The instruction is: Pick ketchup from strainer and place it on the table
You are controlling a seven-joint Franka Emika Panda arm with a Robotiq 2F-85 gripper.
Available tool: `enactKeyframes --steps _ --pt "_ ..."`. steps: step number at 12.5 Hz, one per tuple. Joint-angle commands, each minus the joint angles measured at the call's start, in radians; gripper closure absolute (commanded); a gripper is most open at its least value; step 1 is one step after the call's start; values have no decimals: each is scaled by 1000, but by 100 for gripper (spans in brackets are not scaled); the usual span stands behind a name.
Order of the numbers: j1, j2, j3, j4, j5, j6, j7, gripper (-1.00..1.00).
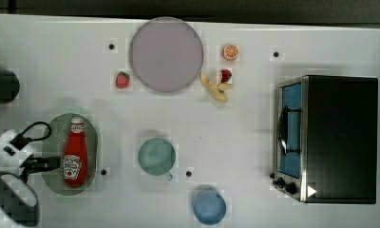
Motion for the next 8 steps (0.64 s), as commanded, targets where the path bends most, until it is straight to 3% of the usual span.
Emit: enactKeyframes --steps 1,8 --pt "-30 92 -26 -40 -63 90 121 -100" --pt "-21 358 -35 -58 -260 251 302 -100"
